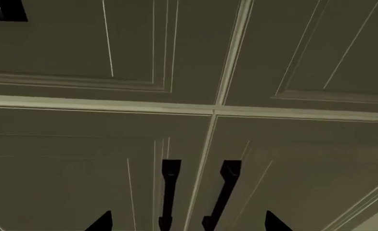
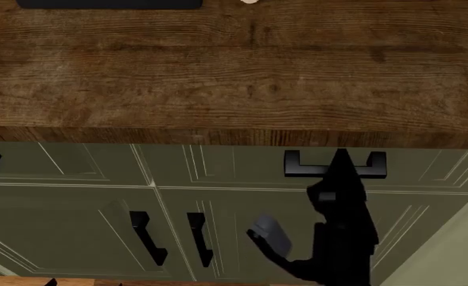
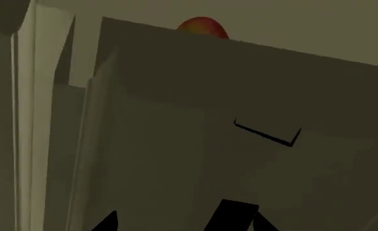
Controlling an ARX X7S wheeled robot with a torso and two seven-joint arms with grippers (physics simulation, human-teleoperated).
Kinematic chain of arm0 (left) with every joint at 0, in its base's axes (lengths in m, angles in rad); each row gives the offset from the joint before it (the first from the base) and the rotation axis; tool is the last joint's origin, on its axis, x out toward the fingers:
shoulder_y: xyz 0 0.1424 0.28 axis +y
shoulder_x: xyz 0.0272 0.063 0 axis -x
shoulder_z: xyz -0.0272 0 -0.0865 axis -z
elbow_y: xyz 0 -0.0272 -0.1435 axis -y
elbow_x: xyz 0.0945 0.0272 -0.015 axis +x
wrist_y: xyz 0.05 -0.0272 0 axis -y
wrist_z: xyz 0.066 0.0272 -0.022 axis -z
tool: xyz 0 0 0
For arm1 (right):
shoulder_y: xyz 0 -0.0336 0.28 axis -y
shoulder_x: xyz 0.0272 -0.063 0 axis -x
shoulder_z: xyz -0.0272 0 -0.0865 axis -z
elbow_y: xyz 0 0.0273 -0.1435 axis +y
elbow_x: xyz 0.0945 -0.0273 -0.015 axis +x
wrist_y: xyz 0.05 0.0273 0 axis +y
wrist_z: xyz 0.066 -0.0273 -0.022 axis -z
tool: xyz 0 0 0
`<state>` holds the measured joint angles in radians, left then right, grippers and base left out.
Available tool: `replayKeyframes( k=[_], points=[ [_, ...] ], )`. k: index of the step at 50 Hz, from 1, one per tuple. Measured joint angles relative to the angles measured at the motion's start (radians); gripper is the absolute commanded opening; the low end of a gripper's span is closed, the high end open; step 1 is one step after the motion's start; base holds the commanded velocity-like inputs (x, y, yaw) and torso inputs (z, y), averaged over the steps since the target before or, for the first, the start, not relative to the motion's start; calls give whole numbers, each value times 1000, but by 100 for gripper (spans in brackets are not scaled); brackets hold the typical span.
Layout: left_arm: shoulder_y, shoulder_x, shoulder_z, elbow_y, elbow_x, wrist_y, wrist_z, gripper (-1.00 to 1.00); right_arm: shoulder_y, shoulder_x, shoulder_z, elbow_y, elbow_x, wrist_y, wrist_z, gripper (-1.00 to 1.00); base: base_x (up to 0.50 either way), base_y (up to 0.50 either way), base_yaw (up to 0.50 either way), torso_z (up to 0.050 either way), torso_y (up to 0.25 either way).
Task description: Open the right drawer.
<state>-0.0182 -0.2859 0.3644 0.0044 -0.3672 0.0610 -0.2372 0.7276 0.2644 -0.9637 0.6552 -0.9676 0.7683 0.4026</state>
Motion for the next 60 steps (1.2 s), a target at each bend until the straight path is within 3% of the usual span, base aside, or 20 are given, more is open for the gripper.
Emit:
replayKeyframes(
  k=[3,4,21,60],
  points=[
    [0,-1,1,-1,-1,1,0,100,2,-9,12,33,-19,-12,21,100,11,0,5,0,0],
    [-1,-1,1,-1,-1,1,1,100,2,-12,16,43,-22,-17,29,-100,11,0,6,0,0],
    [-2,-5,7,-1,-4,2,-2,100,5,-32,74,94,21,-97,190,-100,12,0,6,-1,0],
    [-9,-10,24,-9,-5,5,-7,100,-94,158,-8,-371,77,22,-83,-100,1,0,2,0,0]
  ],
)
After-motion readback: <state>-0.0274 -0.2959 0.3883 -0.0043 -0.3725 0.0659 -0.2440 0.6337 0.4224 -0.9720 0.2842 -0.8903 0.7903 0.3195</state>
